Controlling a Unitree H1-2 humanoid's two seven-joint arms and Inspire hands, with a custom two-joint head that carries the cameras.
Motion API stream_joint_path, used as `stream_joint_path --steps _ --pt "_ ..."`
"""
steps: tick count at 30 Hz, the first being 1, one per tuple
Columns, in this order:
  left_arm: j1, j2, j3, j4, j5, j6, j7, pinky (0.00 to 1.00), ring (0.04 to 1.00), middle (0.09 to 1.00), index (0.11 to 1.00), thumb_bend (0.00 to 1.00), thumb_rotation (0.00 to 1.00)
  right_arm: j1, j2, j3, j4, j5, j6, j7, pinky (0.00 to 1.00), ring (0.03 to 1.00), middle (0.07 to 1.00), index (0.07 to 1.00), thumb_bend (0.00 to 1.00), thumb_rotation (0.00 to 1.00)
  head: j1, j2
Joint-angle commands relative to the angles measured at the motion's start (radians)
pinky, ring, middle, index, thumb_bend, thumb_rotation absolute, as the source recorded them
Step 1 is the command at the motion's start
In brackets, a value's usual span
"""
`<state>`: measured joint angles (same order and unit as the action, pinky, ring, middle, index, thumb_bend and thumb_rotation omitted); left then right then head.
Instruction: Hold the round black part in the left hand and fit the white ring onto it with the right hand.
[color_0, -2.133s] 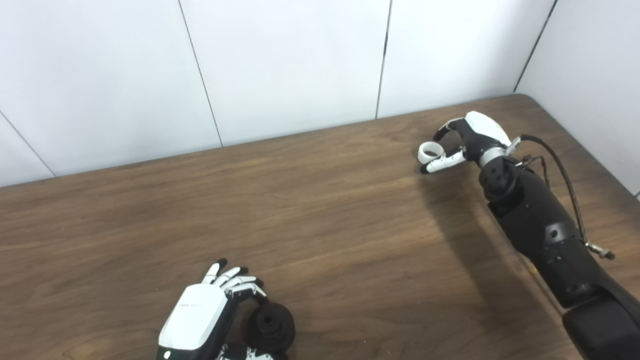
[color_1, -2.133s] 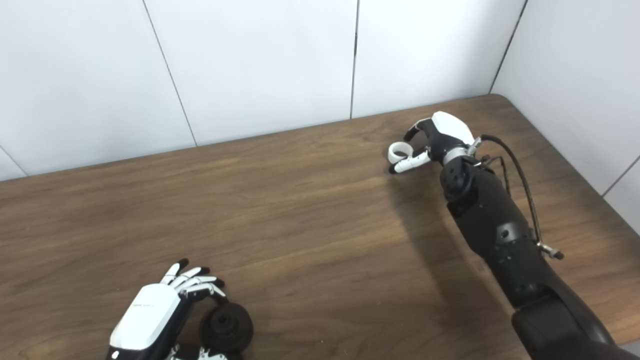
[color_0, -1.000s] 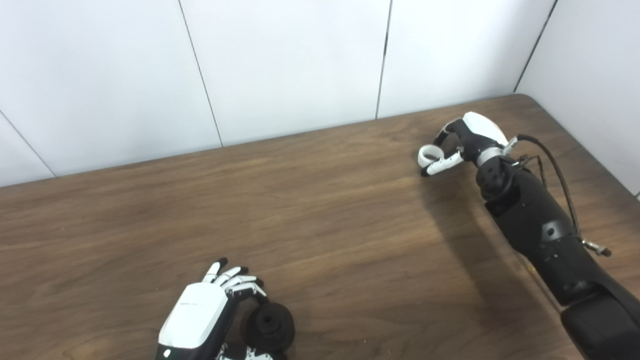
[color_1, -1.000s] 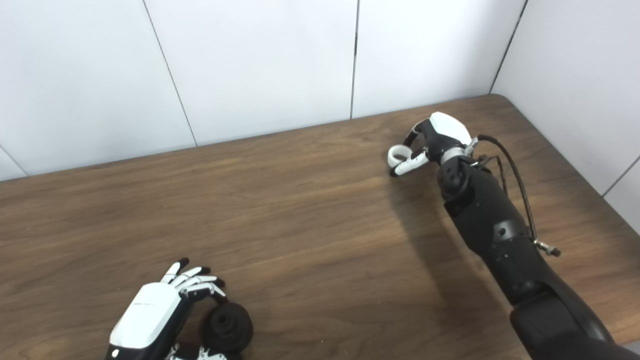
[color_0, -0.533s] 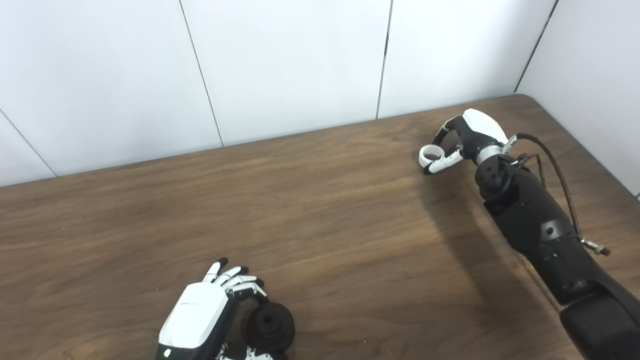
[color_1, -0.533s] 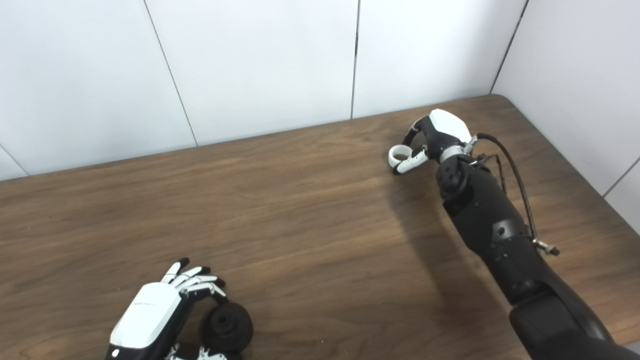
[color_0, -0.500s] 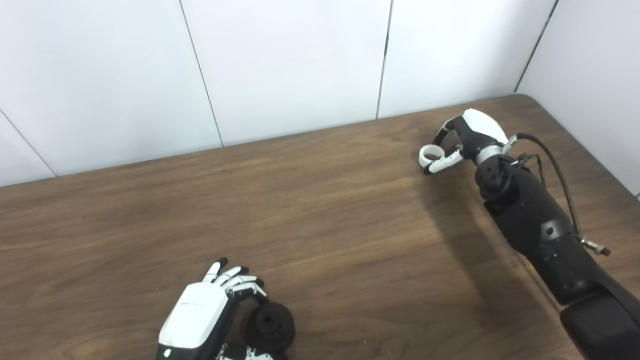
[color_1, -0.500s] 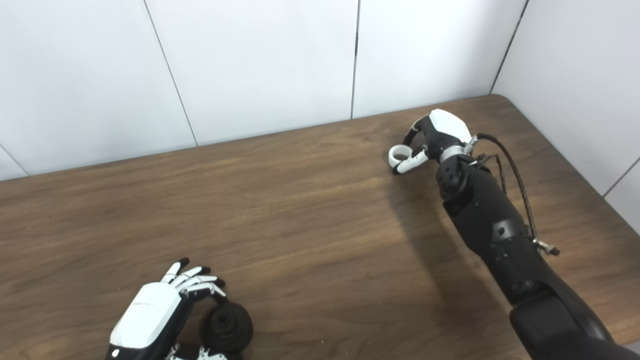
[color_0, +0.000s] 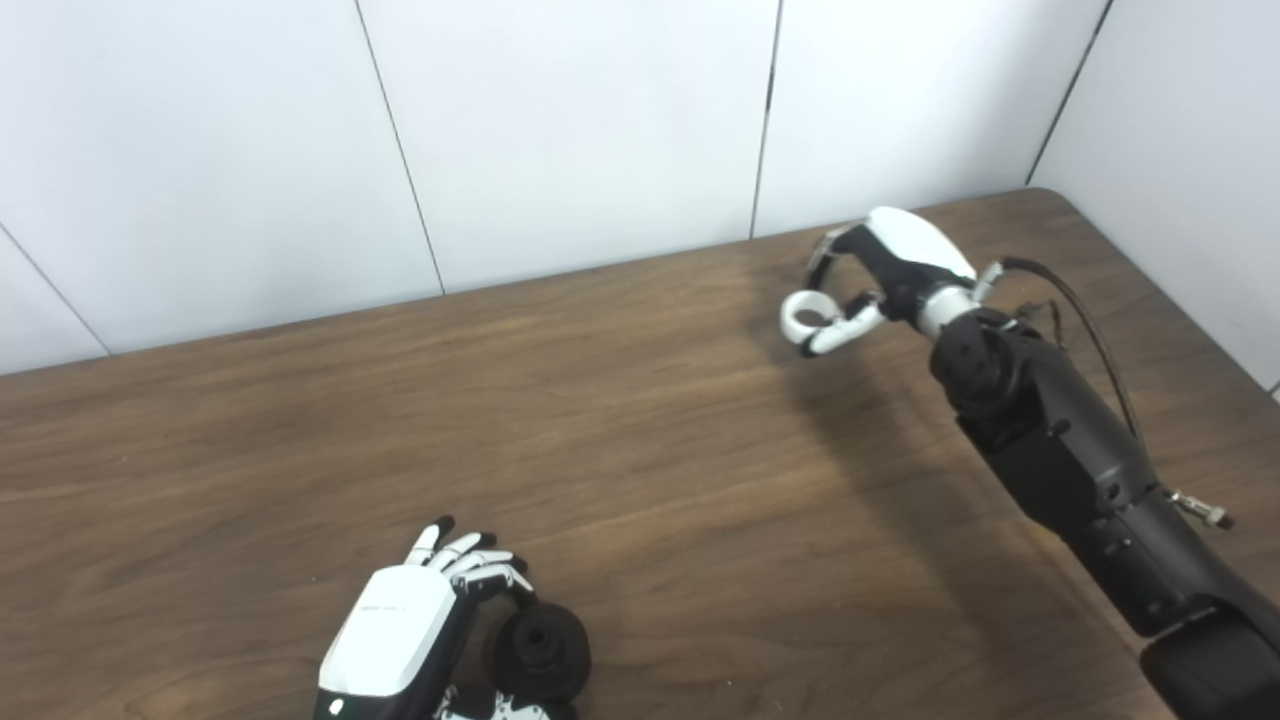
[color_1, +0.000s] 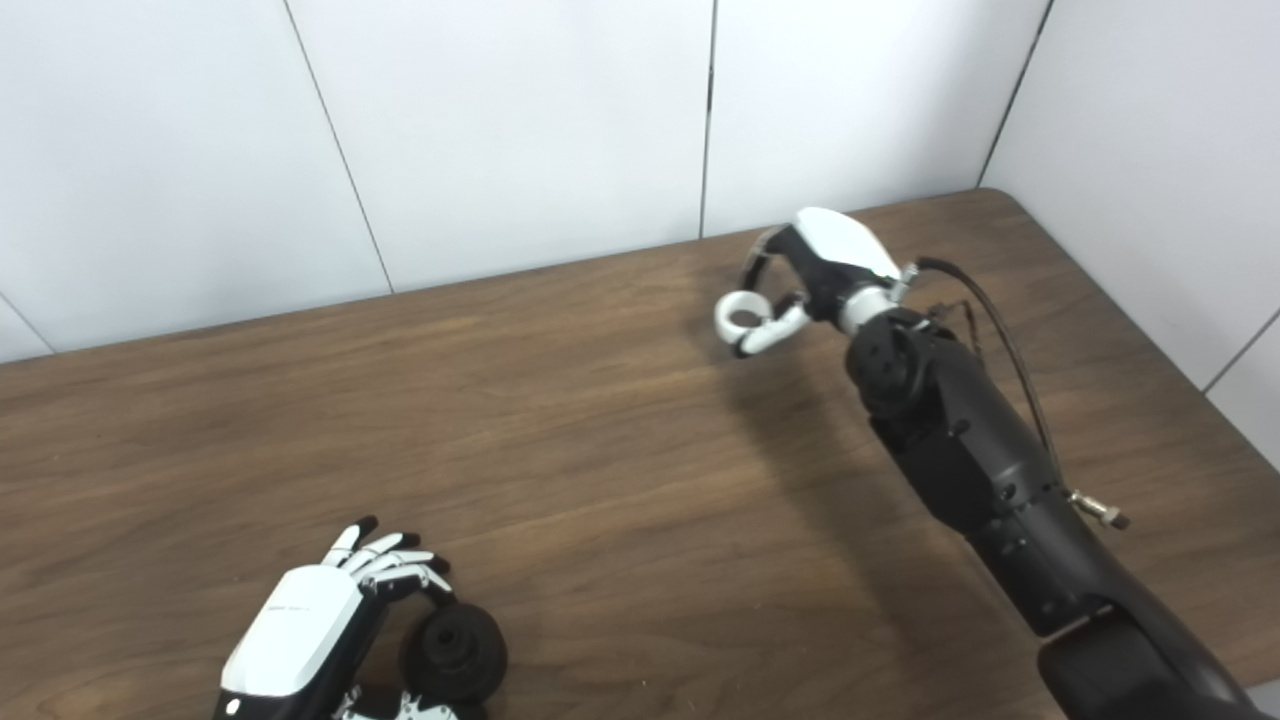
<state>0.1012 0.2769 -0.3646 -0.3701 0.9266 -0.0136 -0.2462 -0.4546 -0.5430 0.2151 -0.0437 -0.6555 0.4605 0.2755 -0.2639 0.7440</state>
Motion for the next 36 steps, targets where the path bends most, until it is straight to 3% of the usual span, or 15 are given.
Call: stream_joint_path --steps 1,6,16,22,28,36 --pt "0.012 0.007 -0.017 0.002 0.033 0.02 -0.049 1.0 0.884 0.769 0.486 0.52 0.05 -0.035 -0.01 0.001 -0.078 -0.026 0.006 0.026 0.88 0.933 0.838 0.487 0.52 0.13 0.005 0.001" --pt "0.011 -0.007 -0.028 0.0 0.046 0.033 -0.054 1.0 0.885 0.77 0.485 0.52 0.05 -0.017 0.019 0.057 -0.257 -0.083 0.008 0.142 0.9 0.928 0.829 0.487 0.52 0.14 0.048 0.014" --pt "0.009 -0.032 -0.054 -0.006 0.069 0.061 -0.056 1.0 0.892 0.777 0.485 0.52 0.05 0.033 0.088 0.115 -0.484 -0.113 -0.005 0.317 0.89 0.924 0.835 0.485 0.52 0.14 0.111 0.049" --pt "0.006 -0.047 -0.064 -0.003 0.077 0.07 -0.053 1.0 0.892 0.777 0.484 0.52 0.05 0.065 0.131 0.154 -0.561 -0.125 -0.03 0.359 0.88 0.925 0.831 0.484 0.52 0.14 0.147 0.067" --pt "-0.002 -0.056 -0.077 0.002 0.098 0.075 -0.044 1.0 0.875 0.765 0.484 0.52 0.05 0.093 0.176 0.193 -0.638 -0.148 -0.054 0.408 0.95 0.938 0.833 0.484 0.52 0.14 0.177 0.074" --pt "-0.003 -0.077 -0.085 0.007 0.11 0.088 -0.044 1.0 0.874 0.763 0.484 0.52 0.05 0.117 0.214 0.209 -0.699 -0.151 -0.072 0.481 0.97 0.947 0.849 0.485 0.52 0.14 0.216 0.078"
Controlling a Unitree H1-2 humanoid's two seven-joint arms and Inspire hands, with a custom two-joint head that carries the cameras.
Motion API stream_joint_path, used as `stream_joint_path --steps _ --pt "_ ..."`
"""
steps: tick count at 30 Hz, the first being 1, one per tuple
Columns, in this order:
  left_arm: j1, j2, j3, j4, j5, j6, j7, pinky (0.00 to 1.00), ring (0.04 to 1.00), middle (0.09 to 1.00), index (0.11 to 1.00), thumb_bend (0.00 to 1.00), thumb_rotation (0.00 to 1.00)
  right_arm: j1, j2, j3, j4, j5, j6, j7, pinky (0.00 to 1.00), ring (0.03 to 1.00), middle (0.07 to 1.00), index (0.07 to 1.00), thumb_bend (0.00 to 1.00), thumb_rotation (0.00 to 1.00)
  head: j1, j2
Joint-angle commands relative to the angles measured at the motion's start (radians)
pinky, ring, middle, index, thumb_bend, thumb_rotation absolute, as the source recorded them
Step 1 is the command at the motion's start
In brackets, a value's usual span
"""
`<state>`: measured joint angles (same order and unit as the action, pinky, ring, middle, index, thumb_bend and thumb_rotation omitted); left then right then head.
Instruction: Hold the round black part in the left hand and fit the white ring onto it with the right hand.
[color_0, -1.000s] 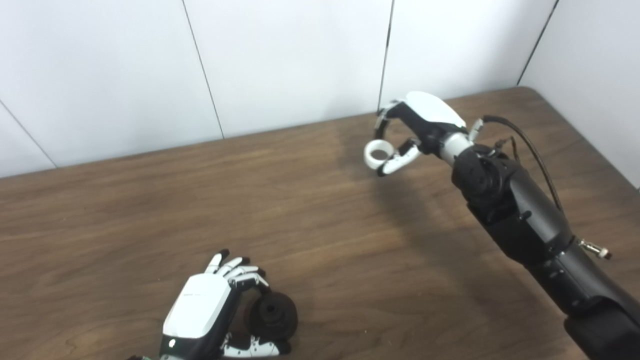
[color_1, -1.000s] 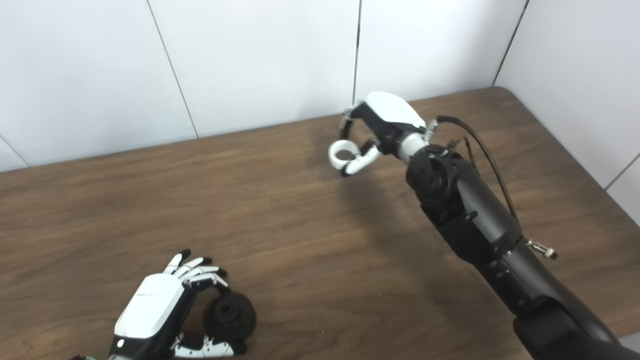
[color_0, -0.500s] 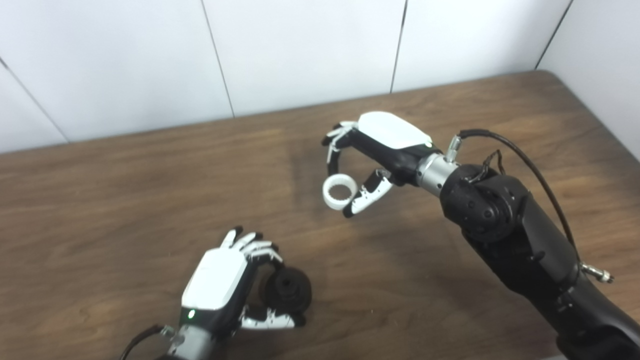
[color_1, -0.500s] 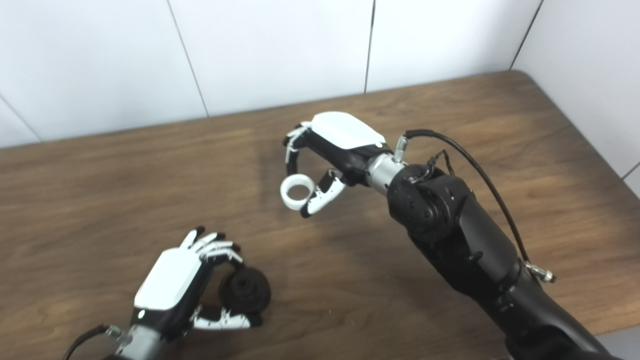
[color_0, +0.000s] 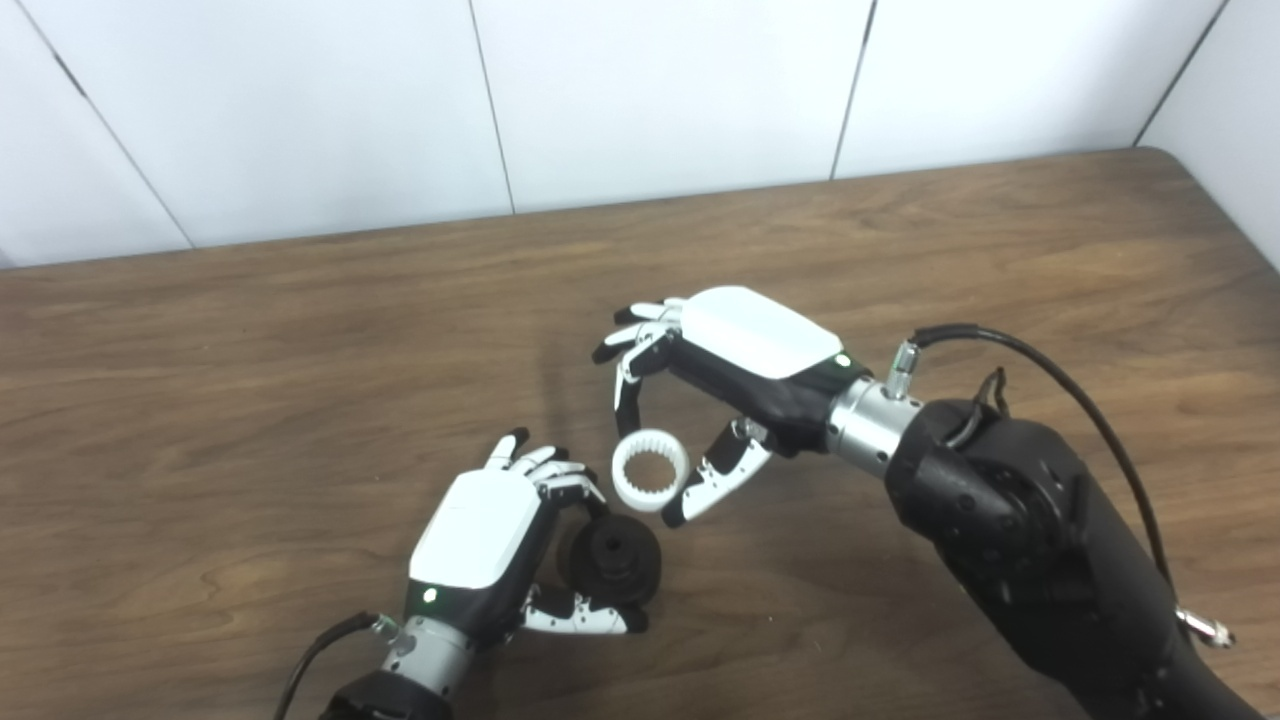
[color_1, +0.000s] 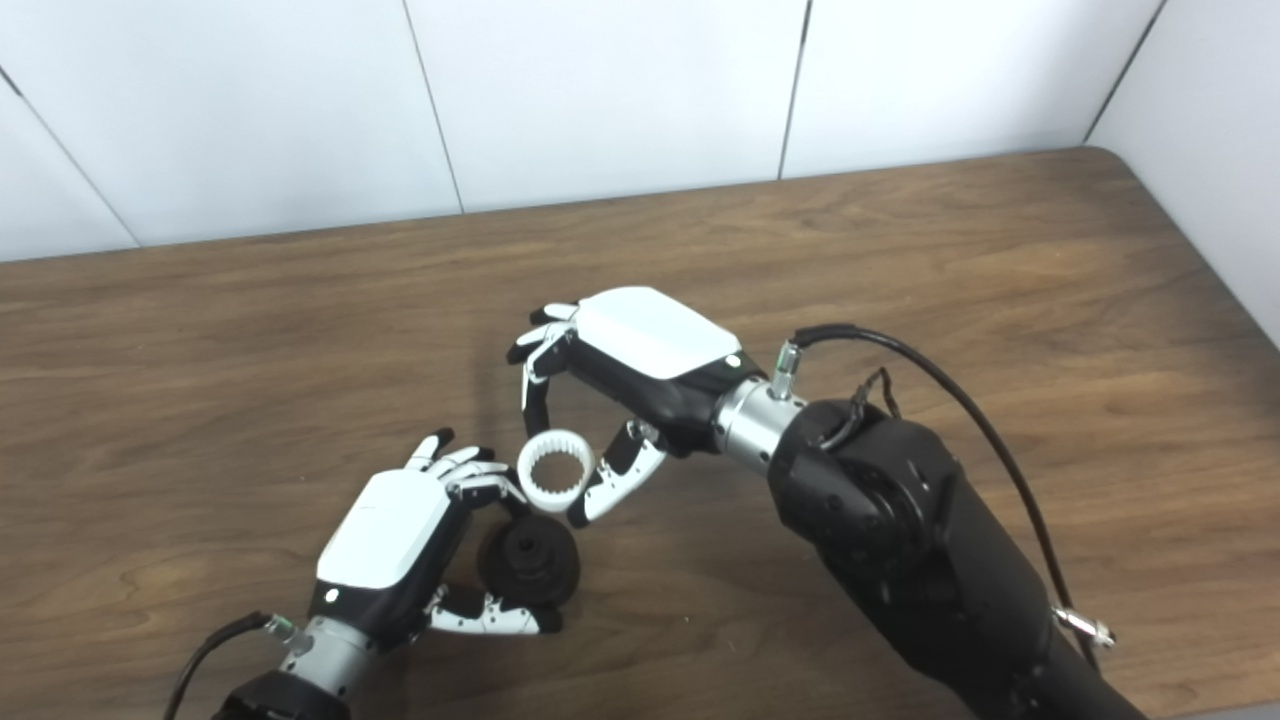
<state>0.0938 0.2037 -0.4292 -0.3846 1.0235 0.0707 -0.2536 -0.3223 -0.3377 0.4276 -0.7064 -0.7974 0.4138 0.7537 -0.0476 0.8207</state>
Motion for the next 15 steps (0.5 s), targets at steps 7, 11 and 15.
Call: stream_joint_path --steps 7,11,15 --pt "0.006 -0.013 -0.027 0.026 0.035 0.003 -0.033 1.0 0.869 0.767 0.484 0.52 0.05 0.012 0.028 0.004 -0.034 -0.002 -0.057 0.02 0.97 0.949 0.856 0.486 0.52 0.14 0.017 0.004" --pt "0.005 -0.018 -0.028 0.025 0.042 0.011 -0.04 1.0 0.874 0.771 0.484 0.52 0.05 0.025 0.039 0.008 -0.027 -0.001 -0.065 0.027 0.98 0.952 0.861 0.485 0.52 0.14 0.02 0.006" --pt "0.002 -0.023 -0.029 0.027 0.041 0.014 -0.039 1.0 0.874 0.766 0.484 0.52 0.05 0.039 0.044 0.008 -0.012 -0.001 -0.082 0.021 0.98 0.952 0.858 0.485 0.52 0.14 0.021 0.006"
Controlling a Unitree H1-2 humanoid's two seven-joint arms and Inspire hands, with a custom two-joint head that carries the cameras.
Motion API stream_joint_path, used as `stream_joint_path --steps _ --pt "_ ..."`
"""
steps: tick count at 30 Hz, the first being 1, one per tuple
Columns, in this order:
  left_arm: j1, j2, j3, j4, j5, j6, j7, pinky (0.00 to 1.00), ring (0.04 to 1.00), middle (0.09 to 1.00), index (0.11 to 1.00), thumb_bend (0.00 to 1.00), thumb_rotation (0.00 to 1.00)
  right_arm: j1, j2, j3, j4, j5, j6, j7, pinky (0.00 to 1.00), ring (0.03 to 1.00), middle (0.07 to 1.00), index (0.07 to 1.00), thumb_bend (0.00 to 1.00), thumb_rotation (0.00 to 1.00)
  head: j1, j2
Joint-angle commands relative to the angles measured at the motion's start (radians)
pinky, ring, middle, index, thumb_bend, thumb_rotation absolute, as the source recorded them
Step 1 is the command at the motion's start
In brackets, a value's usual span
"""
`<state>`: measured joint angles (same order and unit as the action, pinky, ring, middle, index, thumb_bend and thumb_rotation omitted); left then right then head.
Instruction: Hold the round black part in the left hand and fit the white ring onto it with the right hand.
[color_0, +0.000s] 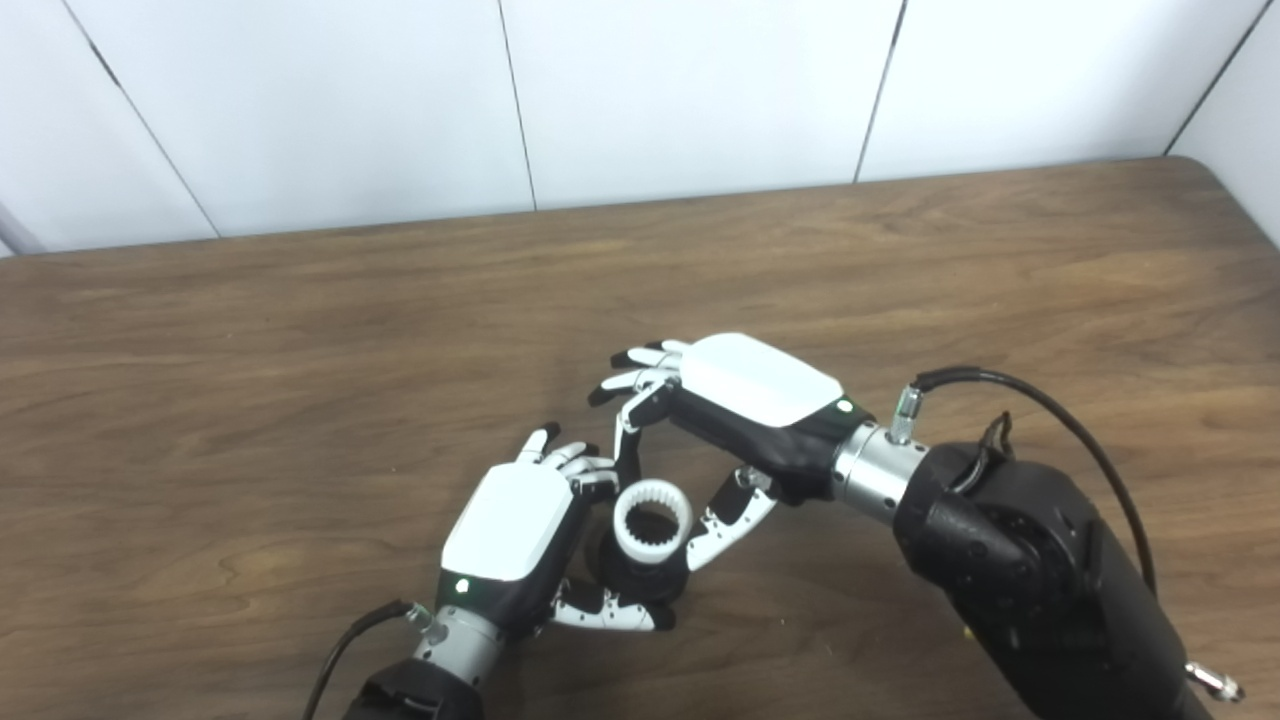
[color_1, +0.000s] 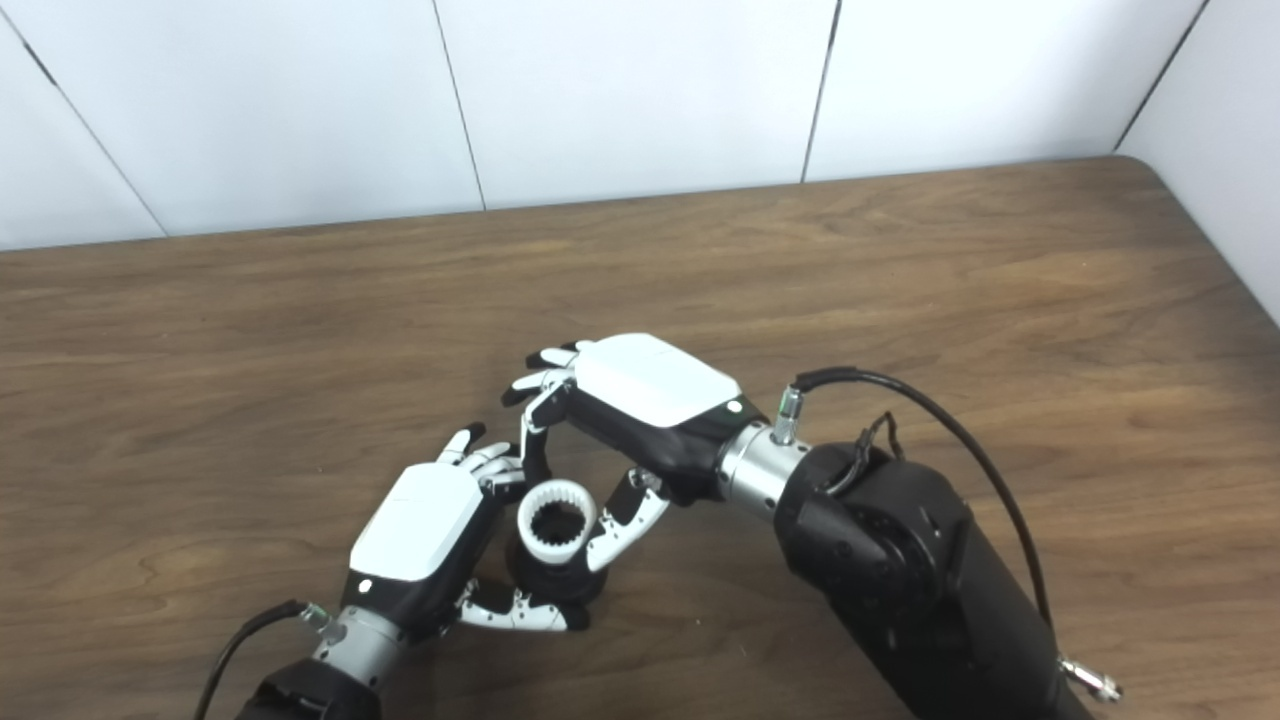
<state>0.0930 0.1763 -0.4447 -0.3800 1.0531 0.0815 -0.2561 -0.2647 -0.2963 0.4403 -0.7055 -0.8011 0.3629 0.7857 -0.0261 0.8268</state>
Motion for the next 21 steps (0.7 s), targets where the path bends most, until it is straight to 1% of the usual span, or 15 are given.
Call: stream_joint_path --steps 1,5,10,21 --pt "0.002 0.004 -0.014 0.024 0.011 0.003 -0.034 1.0 0.872 0.764 0.484 0.52 0.05 -0.016 0.003 -0.005 -0.009 0.002 -0.036 -0.012 0.98 0.951 0.857 0.485 0.52 0.14 0.0 0.0" --pt "0.001 0.0 -0.015 0.028 0.015 0.003 -0.029 1.0 0.871 0.762 0.484 0.52 0.05 -0.005 0.005 -0.008 0.019 0.0 -0.067 -0.027 0.97 0.951 0.855 0.485 0.52 0.14 0.003 -0.001" --pt "-0.002 0.0 -0.017 0.022 0.023 0.014 -0.047 1.0 0.878 0.769 0.485 0.52 0.05 0.0 0.011 -0.015 0.054 -0.01 -0.1 -0.045 0.97 0.956 0.859 0.485 0.52 0.14 0.003 0.0" --pt "-0.003 -0.001 -0.018 0.018 0.018 0.02 -0.042 1.0 0.874 0.767 0.484 0.52 0.05 -0.004 0.02 -0.022 0.093 -0.019 -0.14 -0.062 0.98 0.962 0.864 0.486 0.52 0.13 0.002 -0.001"
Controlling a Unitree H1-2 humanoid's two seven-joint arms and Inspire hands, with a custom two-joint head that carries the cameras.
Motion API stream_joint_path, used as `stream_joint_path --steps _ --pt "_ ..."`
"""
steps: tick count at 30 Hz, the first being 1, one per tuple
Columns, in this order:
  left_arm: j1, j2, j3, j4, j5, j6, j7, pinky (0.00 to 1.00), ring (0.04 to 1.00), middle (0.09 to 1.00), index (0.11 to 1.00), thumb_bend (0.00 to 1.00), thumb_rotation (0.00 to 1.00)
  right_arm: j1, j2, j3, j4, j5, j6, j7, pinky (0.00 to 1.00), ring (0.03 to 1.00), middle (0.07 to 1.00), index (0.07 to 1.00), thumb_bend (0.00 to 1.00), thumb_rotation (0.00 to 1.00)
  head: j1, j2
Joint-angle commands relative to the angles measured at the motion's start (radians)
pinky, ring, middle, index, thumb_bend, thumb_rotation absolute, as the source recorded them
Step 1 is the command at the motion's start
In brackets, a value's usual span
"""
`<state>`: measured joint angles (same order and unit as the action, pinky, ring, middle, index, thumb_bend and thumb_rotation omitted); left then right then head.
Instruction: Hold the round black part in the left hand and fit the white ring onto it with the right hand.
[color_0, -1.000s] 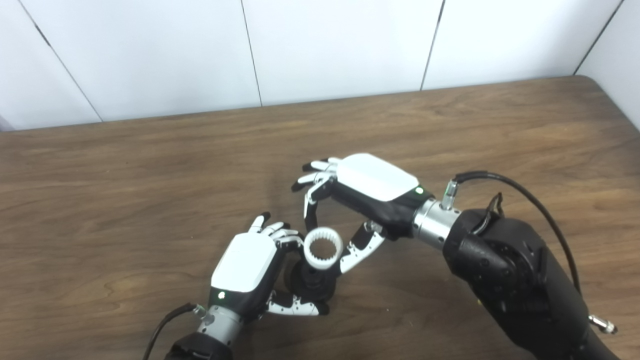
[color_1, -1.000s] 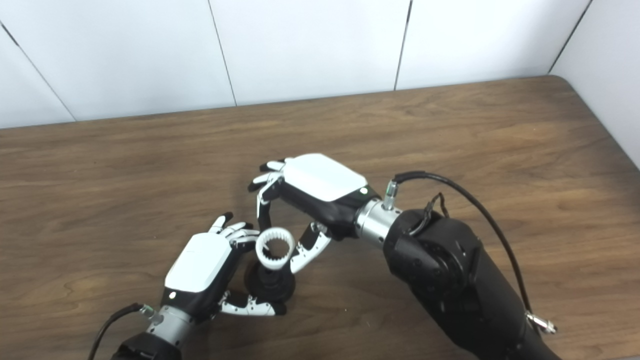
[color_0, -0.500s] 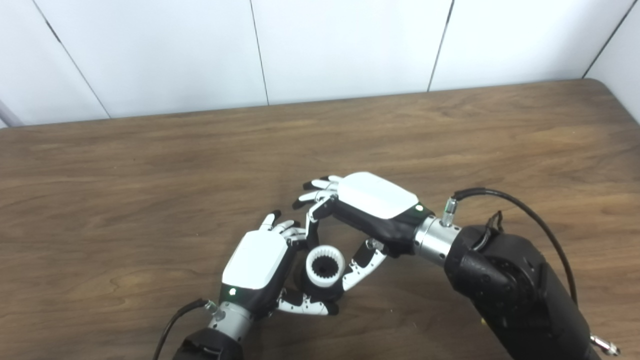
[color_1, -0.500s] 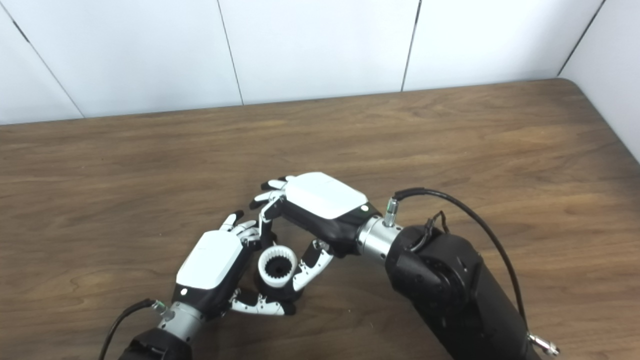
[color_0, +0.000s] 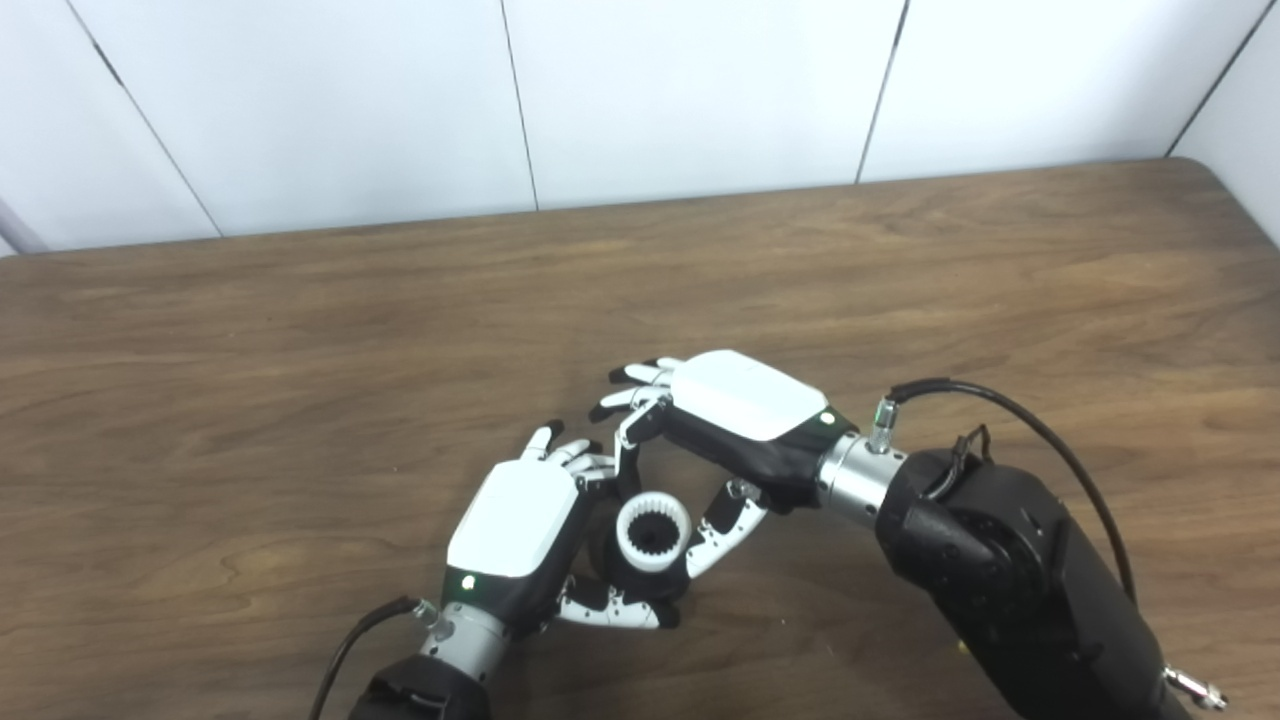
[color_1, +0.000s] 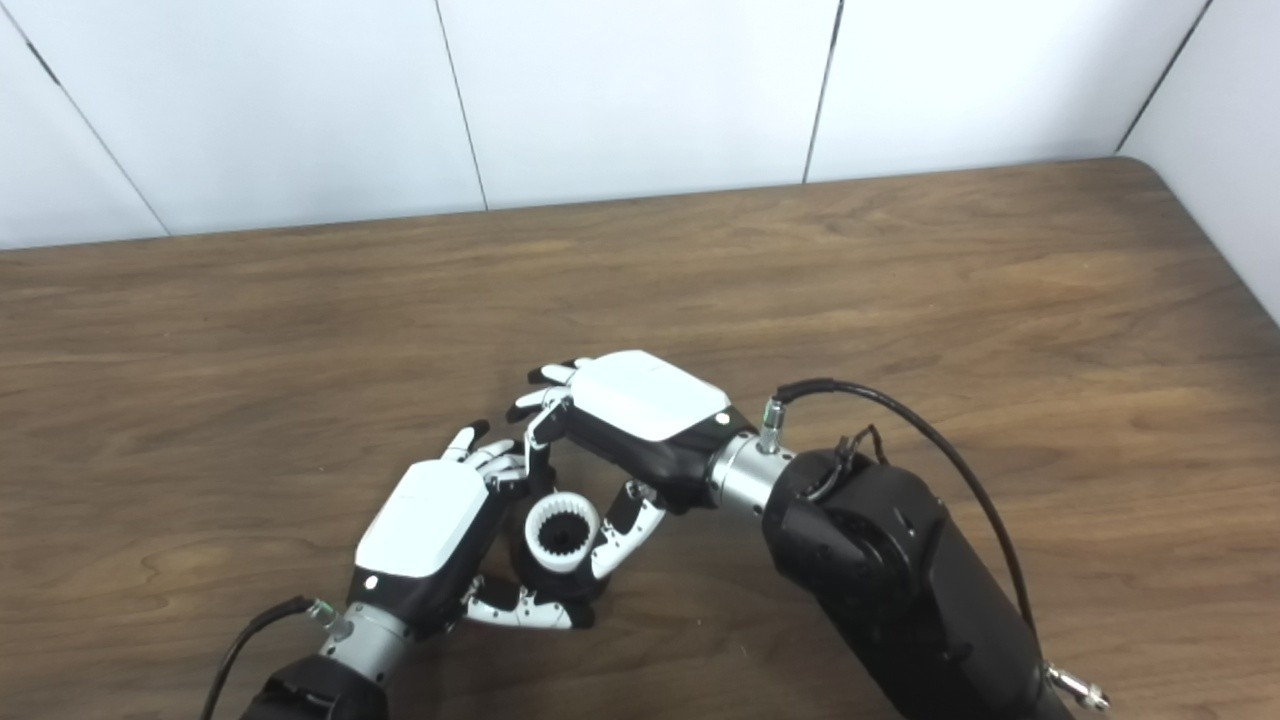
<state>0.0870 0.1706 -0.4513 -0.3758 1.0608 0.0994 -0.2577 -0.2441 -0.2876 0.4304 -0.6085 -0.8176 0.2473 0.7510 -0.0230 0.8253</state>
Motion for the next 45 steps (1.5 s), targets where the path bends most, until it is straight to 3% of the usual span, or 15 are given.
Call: stream_joint_path --steps 1,45 --pt "0.003 0.004 -0.012 0.012 0.01 0.002 -0.039 1.0 0.874 0.767 0.484 0.52 0.05 -0.024 0.011 -0.012 -0.003 -0.004 -0.025 -0.027 0.98 0.962 0.864 0.486 0.52 0.13 -0.001 0.004" --pt "0.002 0.003 -0.011 -0.001 0.011 0.006 -0.054 1.0 0.876 0.764 0.484 0.52 0.05 0.024 0.03 -0.009 0.035 -0.029 -0.056 -0.048 0.97 0.955 0.856 0.485 0.52 0.13 -0.004 0.017"
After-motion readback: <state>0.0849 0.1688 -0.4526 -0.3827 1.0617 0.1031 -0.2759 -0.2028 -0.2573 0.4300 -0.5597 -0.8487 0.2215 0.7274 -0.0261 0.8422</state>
